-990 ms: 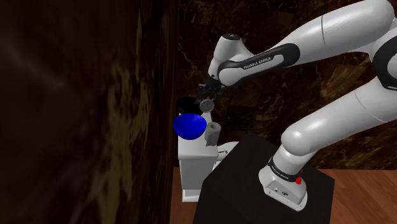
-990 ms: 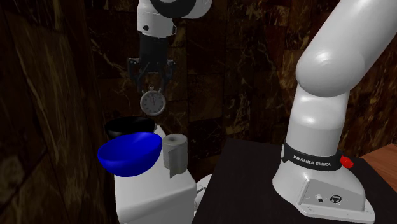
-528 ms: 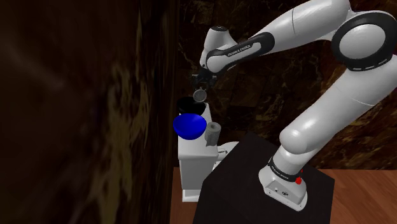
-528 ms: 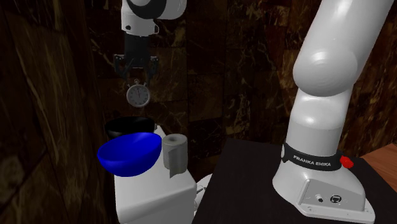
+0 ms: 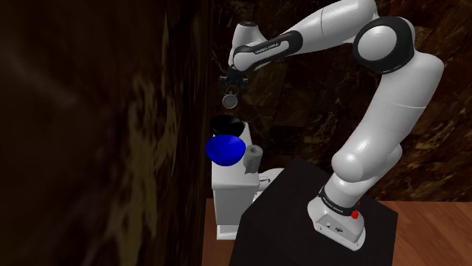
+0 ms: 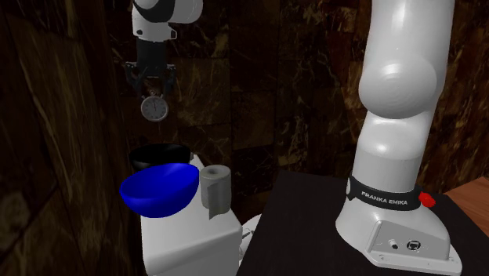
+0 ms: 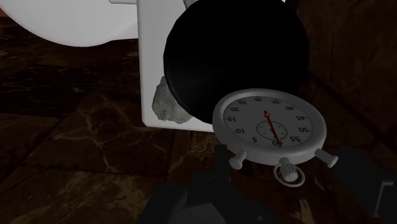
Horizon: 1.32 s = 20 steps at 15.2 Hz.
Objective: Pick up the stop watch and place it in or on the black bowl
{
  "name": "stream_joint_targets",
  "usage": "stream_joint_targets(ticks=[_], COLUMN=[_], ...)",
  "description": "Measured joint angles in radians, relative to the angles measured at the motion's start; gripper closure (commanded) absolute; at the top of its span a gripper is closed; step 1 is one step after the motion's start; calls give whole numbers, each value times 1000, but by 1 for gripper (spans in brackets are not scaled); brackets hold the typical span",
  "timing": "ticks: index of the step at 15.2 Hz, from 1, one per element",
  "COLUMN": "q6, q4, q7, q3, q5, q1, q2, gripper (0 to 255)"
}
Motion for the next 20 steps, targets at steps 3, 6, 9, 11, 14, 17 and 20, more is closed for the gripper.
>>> stream_joint_targets(ticks=[3,6,9,11,14,17,20], q6=[18,56,90,116,147,177,212], q4=[22,3,-14,-26,-38,-48,-59], q7=[7,17,29,38,51,66,82], q3=[-5,-9,-13,-16,-21,-27,-35], q5=[-18,-32,-47,-58,-73,-90,-110], q1=[1,2,3,5,9,13,17], q2=[43,63,83,97,118,140,165], gripper=[255,255,255,255,255,255,255])
